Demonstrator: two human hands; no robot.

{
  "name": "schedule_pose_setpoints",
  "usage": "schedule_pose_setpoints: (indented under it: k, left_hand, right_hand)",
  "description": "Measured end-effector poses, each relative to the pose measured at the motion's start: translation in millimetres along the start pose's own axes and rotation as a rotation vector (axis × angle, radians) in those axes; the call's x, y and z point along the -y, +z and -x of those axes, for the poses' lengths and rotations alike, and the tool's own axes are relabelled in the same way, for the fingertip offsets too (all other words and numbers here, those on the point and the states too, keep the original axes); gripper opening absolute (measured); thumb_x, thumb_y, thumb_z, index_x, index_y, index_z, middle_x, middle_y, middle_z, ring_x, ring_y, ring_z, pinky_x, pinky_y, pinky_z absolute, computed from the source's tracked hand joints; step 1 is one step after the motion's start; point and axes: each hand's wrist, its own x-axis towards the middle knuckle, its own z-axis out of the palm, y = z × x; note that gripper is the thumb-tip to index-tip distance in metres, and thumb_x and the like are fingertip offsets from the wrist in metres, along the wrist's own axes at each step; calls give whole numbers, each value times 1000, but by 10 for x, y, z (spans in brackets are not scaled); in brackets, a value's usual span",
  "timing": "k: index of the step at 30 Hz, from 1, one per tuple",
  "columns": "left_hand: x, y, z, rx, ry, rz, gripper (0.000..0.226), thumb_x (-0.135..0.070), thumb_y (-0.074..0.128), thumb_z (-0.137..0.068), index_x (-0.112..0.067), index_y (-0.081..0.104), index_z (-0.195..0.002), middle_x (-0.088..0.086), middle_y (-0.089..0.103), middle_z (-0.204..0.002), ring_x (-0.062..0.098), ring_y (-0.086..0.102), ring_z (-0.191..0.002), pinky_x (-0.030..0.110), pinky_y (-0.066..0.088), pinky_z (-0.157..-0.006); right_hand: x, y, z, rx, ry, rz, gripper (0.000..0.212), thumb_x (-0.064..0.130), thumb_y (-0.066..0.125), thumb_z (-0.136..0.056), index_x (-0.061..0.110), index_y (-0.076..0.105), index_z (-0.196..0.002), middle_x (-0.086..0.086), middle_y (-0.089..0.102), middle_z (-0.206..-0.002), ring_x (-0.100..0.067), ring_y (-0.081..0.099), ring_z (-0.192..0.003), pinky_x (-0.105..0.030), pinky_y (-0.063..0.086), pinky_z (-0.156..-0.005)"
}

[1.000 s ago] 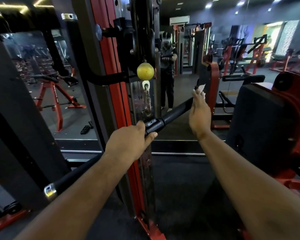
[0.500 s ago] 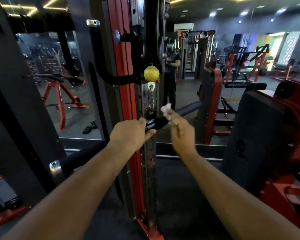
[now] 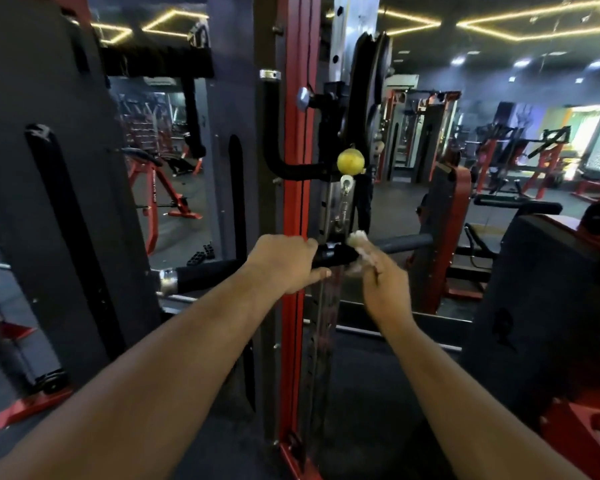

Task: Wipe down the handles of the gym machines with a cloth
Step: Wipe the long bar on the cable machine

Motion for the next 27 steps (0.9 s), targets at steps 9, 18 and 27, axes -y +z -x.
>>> schedule_pose_setpoints:
  k: [9, 18, 27]
  left_hand:
    - [1206, 186, 1398, -5, -219, 45, 57, -78, 29, -94, -31, 50, -119, -11, 57, -86, 14, 60, -77, 33, 46, -58]
    - [1031, 477, 1782, -129, -233, 397, 41, -62, 38, -100, -26, 55, -114, -10, 50, -105, 12, 54, -86, 40, 53, -71]
    - [742, 509, 1939, -74, -277, 409, 43, -52, 41, -105, -25, 45, -138, -4, 60, -121, 22, 66, -88, 38, 51, -67]
  right_hand:
    - [394, 435, 210, 27, 51, -18, 45, 6, 48, -104, 23, 55, -145, -3, 66, -134, -23, 68, -110, -39, 55, -101]
    - [1120, 1175, 687, 145, -115, -24, 38, 6, 47, -104, 13, 64, -137, -4, 58, -147, -13, 43, -144, -20, 25, -121]
    - [911, 448, 352, 9, -110, 72, 39, 10, 48, -104, 20, 59, -140, 5, 52, -150, 1, 43, -138, -14, 26, -118]
